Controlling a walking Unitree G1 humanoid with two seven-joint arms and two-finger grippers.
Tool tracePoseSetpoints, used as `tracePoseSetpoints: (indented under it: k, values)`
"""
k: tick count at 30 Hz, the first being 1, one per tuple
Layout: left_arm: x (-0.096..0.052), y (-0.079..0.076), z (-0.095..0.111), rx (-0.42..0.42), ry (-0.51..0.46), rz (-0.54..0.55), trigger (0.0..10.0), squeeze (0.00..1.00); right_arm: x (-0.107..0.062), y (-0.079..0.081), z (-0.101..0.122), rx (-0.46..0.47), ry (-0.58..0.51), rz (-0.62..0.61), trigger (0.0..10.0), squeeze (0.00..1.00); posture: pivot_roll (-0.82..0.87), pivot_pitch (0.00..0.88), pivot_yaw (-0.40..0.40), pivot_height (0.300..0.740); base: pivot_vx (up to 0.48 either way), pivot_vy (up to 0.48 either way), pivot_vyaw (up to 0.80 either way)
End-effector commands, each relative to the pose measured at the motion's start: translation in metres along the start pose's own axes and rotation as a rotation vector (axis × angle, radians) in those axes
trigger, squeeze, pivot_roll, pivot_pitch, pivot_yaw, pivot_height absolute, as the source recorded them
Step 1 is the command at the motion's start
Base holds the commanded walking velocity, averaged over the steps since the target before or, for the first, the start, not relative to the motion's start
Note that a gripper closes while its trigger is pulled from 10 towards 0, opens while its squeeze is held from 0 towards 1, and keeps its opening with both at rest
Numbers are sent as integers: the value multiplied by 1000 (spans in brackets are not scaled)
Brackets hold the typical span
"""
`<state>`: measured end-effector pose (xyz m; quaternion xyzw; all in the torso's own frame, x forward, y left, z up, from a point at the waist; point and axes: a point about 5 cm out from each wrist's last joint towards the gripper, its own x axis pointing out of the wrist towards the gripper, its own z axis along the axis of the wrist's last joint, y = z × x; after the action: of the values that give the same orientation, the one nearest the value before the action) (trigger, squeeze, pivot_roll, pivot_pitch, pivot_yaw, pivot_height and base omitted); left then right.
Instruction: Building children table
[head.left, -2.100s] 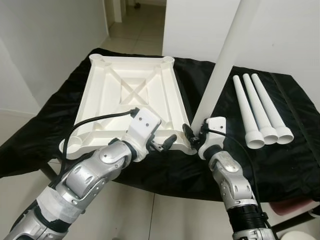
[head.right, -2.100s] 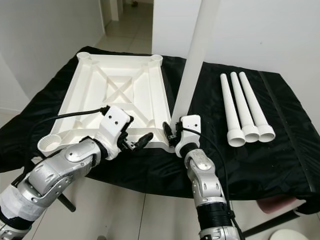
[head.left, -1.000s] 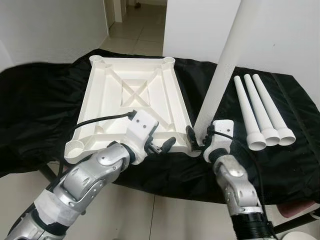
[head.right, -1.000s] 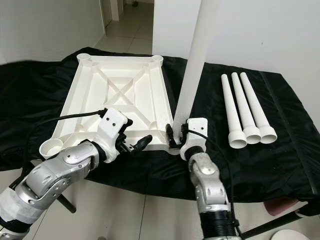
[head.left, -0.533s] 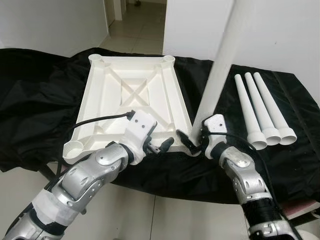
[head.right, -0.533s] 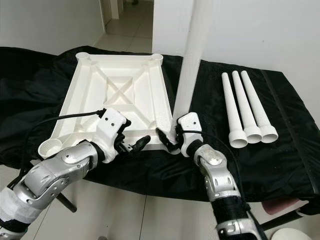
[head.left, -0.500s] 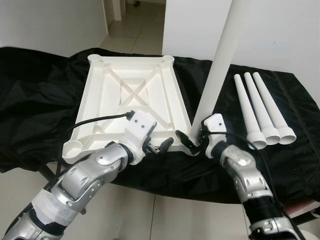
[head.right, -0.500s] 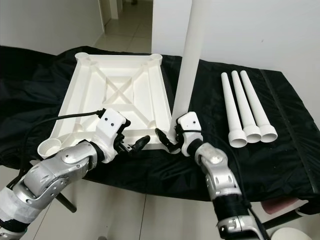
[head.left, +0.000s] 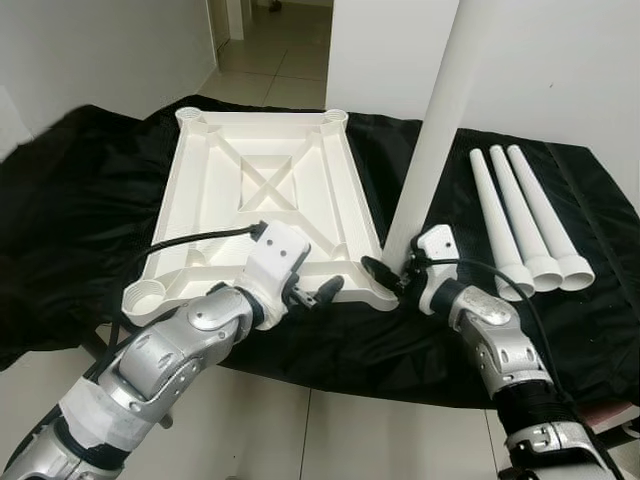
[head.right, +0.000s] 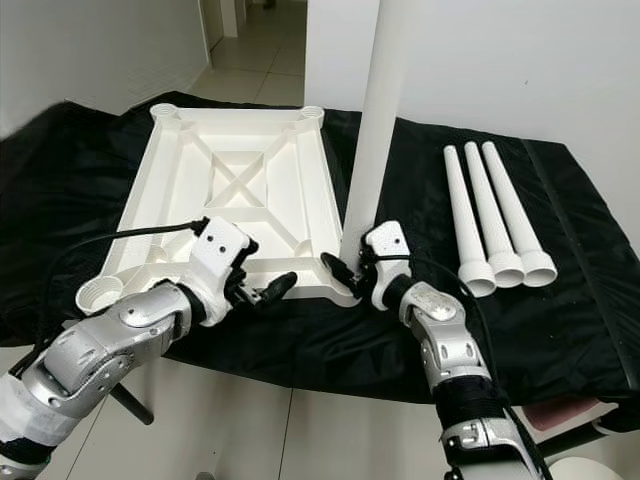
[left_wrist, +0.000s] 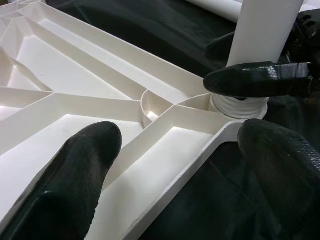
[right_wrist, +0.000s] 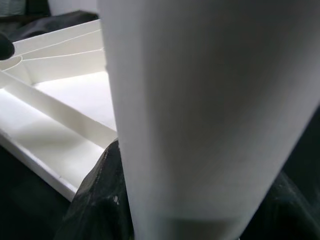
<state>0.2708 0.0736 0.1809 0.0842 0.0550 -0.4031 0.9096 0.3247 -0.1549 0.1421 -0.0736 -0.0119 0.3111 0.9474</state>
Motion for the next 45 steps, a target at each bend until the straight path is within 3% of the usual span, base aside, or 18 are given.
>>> tracePoseSetpoints:
  k: [1, 3, 6, 9, 14, 19, 20, 21, 22, 32, 33, 39, 40, 45]
  values:
    - [-3, -10, 0, 15, 0, -211, 10000, 0, -5, 0, -15, 60, 69, -103, 0, 0, 45, 21, -46, 740, 0, 0, 0]
    - [-3, -10, 0, 15, 0, -211, 10000, 0, -5, 0, -15, 60, 69, -103, 0, 0, 45, 21, -46, 740, 0, 0, 0]
    - [-4, -7, 0, 22, 1, -201, 10000, 0, -5, 7, -14, 137, 50, -268, 0, 0, 44, 21, -43, 740, 0, 0, 0]
    - [-4, -6, 0, 25, 1, -198, 10000, 0, -5, 10, -13, 153, 39, -309, 0, 0, 44, 21, -43, 740, 0, 0, 0]
    - [-6, -2, -4, 44, 9, -184, 10000, 0, -4, 26, -10, 245, 17, -559, 0, 0, 42, 32, -37, 740, 0, 0, 0]
    - [-6, 1, -4, 46, 13, -176, 10000, 0, -2, 33, -6, 272, 0, -604, 0, 0, 39, 41, -32, 740, 0, 0, 0]
    - [-7, 2, -5, 45, 14, -170, 10000, 0, -4, 33, -4, 295, 2, -687, 1373, 0, 39, 41, -32, 740, 0, 0, 0]
    - [-7, 2, -5, 45, 14, -170, 10000, 0, -4, 33, -4, 295, 2, -687, 1373, 0, 39, 41, -32, 740, 0, 0, 0]
    - [-7, 3, -6, 43, 14, -168, 10000, 0, -5, 32, -3, 296, 8, -719, 10000, 0, 35, 49, -30, 740, 0, 0, 0]
    - [-8, 10, -6, 49, 10, -144, 10000, 0, -15, 34, 9, 256, -29, -729, 10000, 0, 19, 69, -26, 740, 0, 0, 0]
    - [-8, 11, -6, 50, 9, -142, 10000, 0, -17, 33, 10, 241, -36, -728, 10000, 1000, 17, 70, -25, 740, 0, 0, 0]
    - [-8, 12, -5, 46, 1, -132, 10000, 0, -25, 33, 12, 183, -60, -690, 10000, 1000, 15, 73, -25, 740, 0, 0, 0]
    - [-8, 12, -5, 48, 2, -130, 10000, 0, -28, 35, 12, 166, -66, -677, 10000, 0, 15, 73, -25, 740, 0, 0, 0]
    - [-10, 17, -7, 54, 7, -108, 10000, 0, -39, 41, 7, 145, -61, -671, 10000, 0, 18, 77, -25, 740, 0, 0, 0]
